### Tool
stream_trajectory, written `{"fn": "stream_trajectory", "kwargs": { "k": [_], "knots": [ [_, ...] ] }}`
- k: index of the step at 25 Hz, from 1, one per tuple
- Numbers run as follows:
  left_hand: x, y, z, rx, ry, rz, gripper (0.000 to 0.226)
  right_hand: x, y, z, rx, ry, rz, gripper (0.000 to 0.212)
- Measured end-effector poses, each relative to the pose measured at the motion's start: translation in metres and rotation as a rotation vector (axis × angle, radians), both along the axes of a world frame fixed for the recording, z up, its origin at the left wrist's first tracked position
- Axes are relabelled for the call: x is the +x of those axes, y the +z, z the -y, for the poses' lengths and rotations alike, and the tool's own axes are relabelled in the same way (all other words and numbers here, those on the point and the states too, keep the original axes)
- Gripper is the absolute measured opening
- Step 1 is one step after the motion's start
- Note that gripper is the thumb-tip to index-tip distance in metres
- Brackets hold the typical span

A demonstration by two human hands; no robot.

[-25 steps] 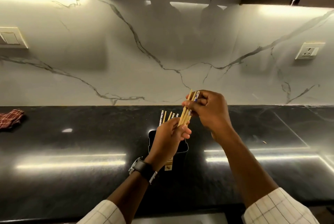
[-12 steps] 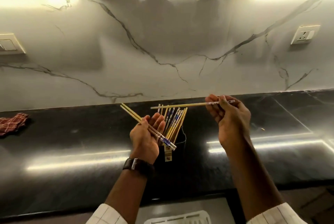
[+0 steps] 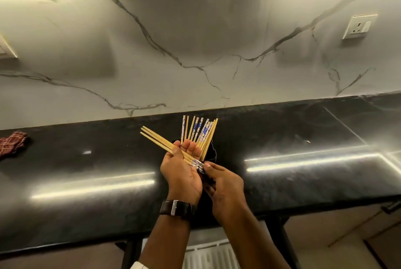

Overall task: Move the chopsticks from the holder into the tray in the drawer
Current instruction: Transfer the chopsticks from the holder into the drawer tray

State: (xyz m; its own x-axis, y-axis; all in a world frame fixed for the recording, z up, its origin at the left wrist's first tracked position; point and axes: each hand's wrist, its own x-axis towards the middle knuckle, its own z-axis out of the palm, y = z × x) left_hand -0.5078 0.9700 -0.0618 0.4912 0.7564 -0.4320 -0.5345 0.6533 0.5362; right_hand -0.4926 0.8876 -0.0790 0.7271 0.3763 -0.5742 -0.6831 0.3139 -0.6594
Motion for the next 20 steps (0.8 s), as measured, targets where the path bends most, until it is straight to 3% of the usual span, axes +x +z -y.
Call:
{"fn": "stream_trajectory", "kwargs": {
  "k": [4, 8, 14, 18, 20],
  "knots": [
    [-0.025, -0.026, -0.002, 0.028, -0.012, -0.004, 0.020, 0.013, -0.021, 0.027, -0.067, 0.131, -0.009, 0.009],
    [-0.052, -0.060, -0.007, 0.082, 0.021, -0.132, 0.028, 0.020, -0.048, 0.053, -0.097, 0.156, -0.068, 0.005],
    [-0.088, -0.147, 0.053, -0.234, 0.166, -0.399, 0.026, -0.026, -0.120, 0.068, -0.120, -0.102, -0.283, 0.008],
    [-0.108, -0.183, 0.070, -0.323, 0.087, -0.564, 0.035, -0.043, -0.169, 0.073, -0.291, -0.262, -0.453, 0.014],
    [-0.109, -0.196, 0.063, -0.409, 0.042, -0.535, 0.027, -0.040, -0.178, 0.078, -0.348, -0.255, -0.461, 0.024]
  ]
}}
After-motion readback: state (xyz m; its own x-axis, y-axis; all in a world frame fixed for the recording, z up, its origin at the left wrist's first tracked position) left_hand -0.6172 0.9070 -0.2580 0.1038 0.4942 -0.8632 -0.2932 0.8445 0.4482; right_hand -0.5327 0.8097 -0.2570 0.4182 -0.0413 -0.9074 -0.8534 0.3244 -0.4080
